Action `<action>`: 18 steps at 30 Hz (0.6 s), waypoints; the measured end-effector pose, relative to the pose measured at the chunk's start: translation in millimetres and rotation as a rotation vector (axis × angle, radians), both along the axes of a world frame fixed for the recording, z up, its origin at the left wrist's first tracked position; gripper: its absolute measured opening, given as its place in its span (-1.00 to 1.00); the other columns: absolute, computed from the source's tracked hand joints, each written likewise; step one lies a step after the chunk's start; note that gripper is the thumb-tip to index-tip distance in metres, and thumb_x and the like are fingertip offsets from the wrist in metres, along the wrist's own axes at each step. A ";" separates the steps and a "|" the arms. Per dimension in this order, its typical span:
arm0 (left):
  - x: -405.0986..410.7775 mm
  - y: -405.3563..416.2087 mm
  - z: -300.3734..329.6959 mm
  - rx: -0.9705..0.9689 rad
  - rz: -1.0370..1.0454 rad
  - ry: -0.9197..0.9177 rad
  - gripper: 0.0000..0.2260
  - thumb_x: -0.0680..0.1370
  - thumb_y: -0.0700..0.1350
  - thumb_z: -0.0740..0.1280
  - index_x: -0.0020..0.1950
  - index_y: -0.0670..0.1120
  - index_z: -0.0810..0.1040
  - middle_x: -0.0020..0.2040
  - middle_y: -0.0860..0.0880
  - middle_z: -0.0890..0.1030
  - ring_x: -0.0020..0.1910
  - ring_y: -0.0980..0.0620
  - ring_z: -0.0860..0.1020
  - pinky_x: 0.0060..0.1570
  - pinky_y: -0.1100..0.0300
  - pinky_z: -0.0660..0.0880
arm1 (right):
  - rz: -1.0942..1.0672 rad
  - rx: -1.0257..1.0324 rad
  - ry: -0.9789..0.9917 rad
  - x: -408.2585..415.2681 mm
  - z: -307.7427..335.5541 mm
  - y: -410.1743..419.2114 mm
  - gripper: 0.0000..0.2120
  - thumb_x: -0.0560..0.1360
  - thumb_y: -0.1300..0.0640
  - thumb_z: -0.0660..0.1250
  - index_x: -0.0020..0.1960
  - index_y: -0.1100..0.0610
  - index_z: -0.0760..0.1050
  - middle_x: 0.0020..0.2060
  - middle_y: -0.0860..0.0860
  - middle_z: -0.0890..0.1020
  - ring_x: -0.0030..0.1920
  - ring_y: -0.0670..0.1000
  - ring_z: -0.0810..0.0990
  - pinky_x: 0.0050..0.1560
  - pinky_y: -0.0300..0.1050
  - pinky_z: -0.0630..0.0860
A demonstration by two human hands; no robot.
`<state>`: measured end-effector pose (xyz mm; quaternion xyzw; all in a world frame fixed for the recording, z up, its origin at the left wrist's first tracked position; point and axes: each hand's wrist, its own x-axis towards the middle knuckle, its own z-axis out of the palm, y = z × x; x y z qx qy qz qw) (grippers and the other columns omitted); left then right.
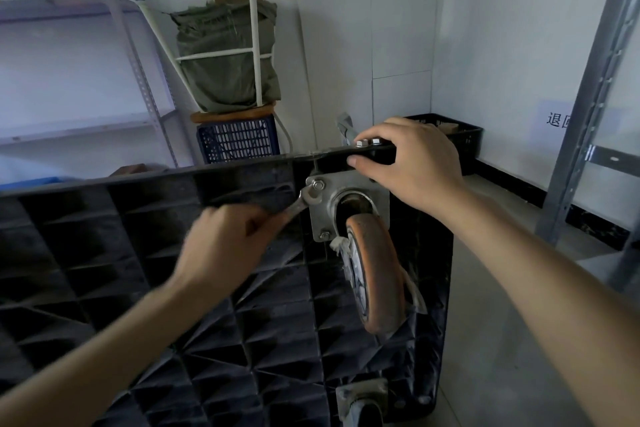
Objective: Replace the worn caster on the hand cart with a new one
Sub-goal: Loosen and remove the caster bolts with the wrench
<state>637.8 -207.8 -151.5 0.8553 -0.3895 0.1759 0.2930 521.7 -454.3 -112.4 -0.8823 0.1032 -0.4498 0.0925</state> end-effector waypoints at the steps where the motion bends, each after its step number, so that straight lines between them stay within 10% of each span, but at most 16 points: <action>1: -7.1 -6.0 -11.6 -0.072 -0.029 0.120 -0.52 0.56 0.29 0.29 -0.33 -0.06 0.58 -0.50 0.00 0.59 -0.48 -0.03 0.61 -0.35 0.02 0.60 | 0.000 -0.001 0.001 0.5 -0.3 -0.4 -0.74 0.47 -0.26 0.42 0.07 -0.16 0.65 -0.14 -0.22 0.56 -0.11 -0.18 0.47 -0.22 -0.38 0.20; 6: -40.0 -35.0 -37.6 -0.286 -0.181 0.477 -0.62 0.65 0.03 0.29 -0.26 -0.16 0.60 -0.44 -0.08 0.65 -0.47 -0.04 0.65 -0.41 0.13 0.58 | 0.019 0.006 -0.003 1.7 -1.6 -2.7 -0.73 0.47 -0.27 0.42 0.08 -0.16 0.64 -0.10 -0.18 0.61 -0.07 -0.14 0.53 -0.18 -0.37 0.22; 18: -27.2 7.4 -29.1 -0.269 -0.049 0.094 -0.64 0.54 0.26 0.27 -0.35 0.08 0.53 -0.50 0.04 0.52 -0.56 0.12 0.43 -0.46 0.02 0.48 | 0.013 0.008 0.000 0.6 -1.2 -1.8 -0.74 0.48 -0.25 0.42 0.08 -0.16 0.64 -0.12 -0.21 0.57 -0.08 -0.16 0.50 -0.19 -0.38 0.23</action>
